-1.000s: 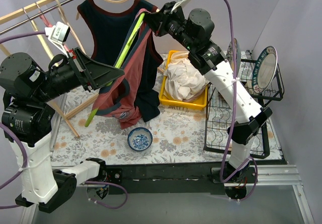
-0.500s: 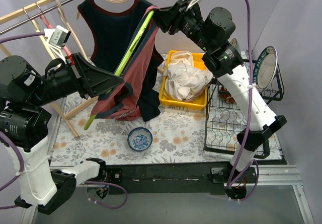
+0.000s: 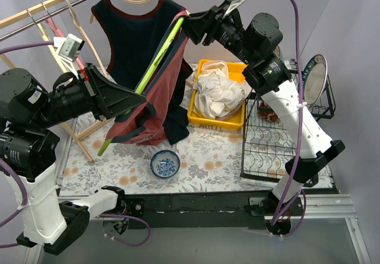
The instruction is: Remove the tank top from the hanger
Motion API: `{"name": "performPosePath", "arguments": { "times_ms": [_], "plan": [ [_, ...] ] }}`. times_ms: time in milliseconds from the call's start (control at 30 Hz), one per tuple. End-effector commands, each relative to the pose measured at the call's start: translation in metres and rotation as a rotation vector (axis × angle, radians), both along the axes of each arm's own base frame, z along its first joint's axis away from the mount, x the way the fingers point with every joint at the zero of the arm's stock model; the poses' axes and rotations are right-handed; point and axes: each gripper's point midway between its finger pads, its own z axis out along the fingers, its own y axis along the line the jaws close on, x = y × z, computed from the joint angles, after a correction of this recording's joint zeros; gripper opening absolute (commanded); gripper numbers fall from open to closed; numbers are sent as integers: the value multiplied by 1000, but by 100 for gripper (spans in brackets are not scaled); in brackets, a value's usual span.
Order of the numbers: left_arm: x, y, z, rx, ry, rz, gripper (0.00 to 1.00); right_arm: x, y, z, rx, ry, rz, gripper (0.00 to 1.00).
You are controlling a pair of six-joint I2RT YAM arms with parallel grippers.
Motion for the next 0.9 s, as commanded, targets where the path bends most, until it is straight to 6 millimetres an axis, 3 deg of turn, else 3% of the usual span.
{"name": "performPosePath", "arguments": {
  "times_ms": [0, 33, 67, 400, 567, 800, 867],
  "plan": [
    [-19, 2, 10, -6, -89, -26, 0, -25, -13, 33, 43, -109, 48, 60],
    [-18, 2, 10, -6, -87, -23, 0, -32, -14, 36, 42, -121, 67, 72],
    [-18, 3, 10, -6, -86, -20, 0, -35, -11, 32, 32, -121, 90, 74],
    [-12, 4, 7, -2, -67, 10, 0, -58, -18, 40, 44, -162, 143, 62],
    [-10, 4, 6, -1, -65, 20, 0, -84, -10, 33, 4, -217, 277, 75],
    [-4, 6, 4, 6, -57, 49, 0, -96, -14, 23, -48, -229, 304, 75],
    [-3, 6, 4, 5, -60, 59, 0, -95, -17, 23, -51, -215, 285, 66]
  ]
}}
